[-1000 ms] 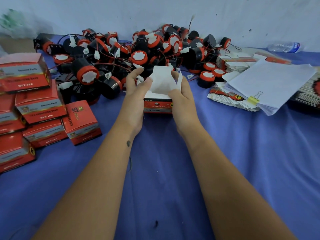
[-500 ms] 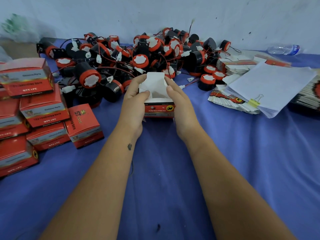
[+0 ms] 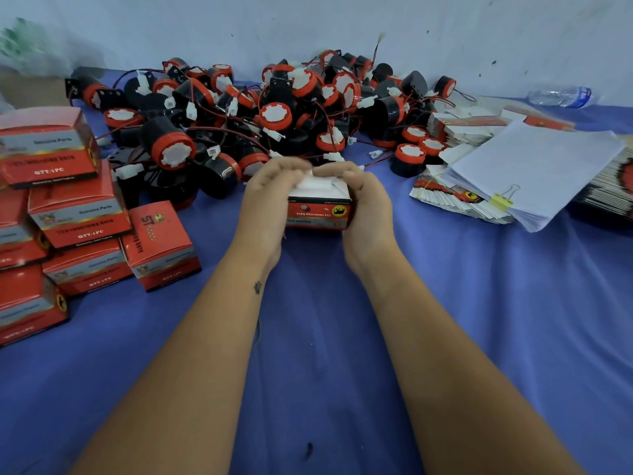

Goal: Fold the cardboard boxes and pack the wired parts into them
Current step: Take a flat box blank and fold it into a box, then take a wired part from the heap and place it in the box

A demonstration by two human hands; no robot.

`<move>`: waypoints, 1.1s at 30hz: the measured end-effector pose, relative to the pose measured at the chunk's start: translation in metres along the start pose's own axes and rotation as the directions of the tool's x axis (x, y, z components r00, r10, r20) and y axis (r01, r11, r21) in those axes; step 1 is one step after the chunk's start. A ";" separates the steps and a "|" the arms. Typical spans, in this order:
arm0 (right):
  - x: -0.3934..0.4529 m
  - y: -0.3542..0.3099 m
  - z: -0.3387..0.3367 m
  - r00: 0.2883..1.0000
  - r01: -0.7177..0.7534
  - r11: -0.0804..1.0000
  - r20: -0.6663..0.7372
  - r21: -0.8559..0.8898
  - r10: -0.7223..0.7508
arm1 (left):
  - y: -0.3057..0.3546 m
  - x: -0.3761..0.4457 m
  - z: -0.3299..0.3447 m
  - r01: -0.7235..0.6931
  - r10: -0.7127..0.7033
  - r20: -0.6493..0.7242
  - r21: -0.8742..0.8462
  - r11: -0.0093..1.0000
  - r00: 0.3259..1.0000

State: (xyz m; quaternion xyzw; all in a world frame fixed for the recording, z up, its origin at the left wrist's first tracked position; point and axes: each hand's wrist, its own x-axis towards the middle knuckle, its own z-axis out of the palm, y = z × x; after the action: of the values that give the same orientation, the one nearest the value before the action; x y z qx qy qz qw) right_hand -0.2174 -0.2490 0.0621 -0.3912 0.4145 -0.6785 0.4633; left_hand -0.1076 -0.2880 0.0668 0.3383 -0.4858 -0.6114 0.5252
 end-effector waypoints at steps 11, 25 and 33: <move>0.002 -0.007 0.007 0.982 -0.054 0.987 -0.188 -0.149 0.025 | 0.004 -0.002 0.004 -0.031 0.046 -0.085 0.172 0.985 0.995; -0.008 0.002 0.004 0.941 0.027 0.674 -0.208 -0.739 -0.266 | -0.004 -0.004 -0.009 0.032 0.084 -0.181 0.560 0.828 0.980; -0.010 -0.003 0.009 0.952 0.215 0.906 -0.130 -0.365 -0.278 | 0.000 0.004 -0.013 0.078 -0.086 -0.040 -0.166 0.983 0.995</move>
State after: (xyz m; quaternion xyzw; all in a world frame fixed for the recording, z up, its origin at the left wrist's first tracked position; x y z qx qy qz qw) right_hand -0.2077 -0.2405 0.0670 -0.4537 0.5144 -0.6804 0.2582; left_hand -0.0968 -0.2945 0.0630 0.3280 -0.4071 -0.6623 0.5368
